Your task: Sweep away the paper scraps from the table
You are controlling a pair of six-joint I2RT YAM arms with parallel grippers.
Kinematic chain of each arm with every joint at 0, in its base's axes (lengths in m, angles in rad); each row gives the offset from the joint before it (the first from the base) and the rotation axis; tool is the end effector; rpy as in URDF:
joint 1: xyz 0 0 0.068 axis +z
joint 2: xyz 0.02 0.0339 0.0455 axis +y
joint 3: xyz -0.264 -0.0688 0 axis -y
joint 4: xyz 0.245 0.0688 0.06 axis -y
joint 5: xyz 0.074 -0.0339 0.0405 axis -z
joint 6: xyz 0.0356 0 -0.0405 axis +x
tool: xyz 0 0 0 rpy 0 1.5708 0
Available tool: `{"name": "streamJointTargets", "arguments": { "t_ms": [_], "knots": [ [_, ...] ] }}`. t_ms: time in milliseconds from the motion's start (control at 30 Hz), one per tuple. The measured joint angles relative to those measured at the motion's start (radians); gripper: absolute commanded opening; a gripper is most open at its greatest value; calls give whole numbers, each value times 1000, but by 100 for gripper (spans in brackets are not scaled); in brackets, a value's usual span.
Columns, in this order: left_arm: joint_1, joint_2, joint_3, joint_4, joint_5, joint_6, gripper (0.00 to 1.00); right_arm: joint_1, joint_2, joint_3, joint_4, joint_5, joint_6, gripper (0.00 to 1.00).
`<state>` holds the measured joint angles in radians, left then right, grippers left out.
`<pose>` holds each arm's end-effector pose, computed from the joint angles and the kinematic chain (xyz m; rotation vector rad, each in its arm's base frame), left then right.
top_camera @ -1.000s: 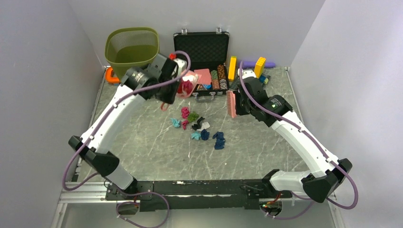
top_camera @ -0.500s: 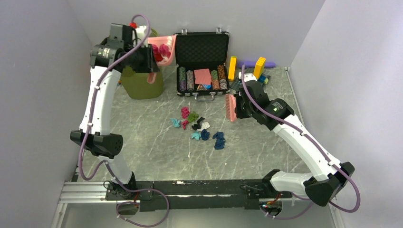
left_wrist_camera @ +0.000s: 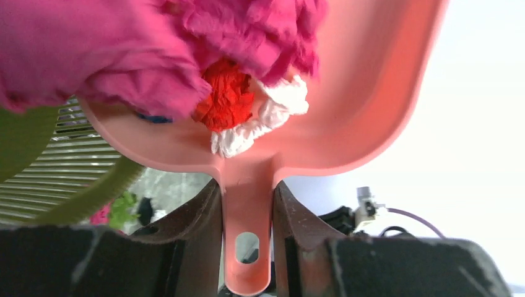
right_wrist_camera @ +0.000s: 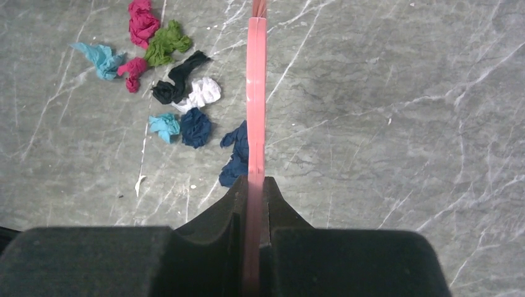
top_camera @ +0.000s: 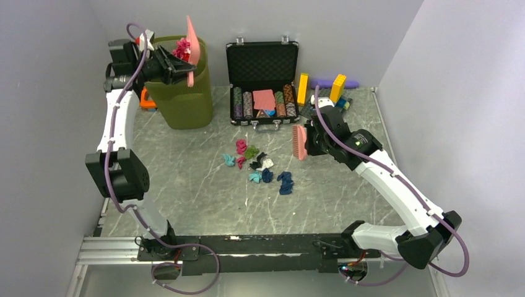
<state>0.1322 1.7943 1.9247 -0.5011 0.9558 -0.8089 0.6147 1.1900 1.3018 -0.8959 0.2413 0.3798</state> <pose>0.4021 0.0241 0.4280 -0.2614 1.9999 -1.3605 0.1973 0.1289 0.3689 -0.1568 2.3309 0.2132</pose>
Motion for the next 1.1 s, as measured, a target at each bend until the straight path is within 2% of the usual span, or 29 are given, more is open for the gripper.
{"name": "streamJointTargets", "arguments": {
  "t_ms": [233, 367, 500, 633, 833, 1000, 1100],
  "knots": [
    [66, -15, -409, 715, 106, -595, 0, 0, -1, -10, 1, -10, 13, 0],
    [87, -15, -512, 1058, 113, -881, 0, 0, -1, -12, 2, -16, 15, 0],
    [91, -16, -529, 1292, 113, -1041, 0, 0, 1, -13, 9, -21, 16, 0],
    [91, -16, -533, 1422, 114, -1130, 0, 0, 8, -13, 16, -42, 18, 0],
    [91, -16, -537, 1523, 119, -1201, 0, 0, 20, -14, 31, -67, 24, 0],
    [87, -32, -544, 1520, 138, -1175, 0, 0, 20, -30, 72, -124, 35, 0],
    [77, -89, -578, 1475, 158, -1112, 0, -3, 27, -37, 115, -228, 45, 0]
  ]
}}
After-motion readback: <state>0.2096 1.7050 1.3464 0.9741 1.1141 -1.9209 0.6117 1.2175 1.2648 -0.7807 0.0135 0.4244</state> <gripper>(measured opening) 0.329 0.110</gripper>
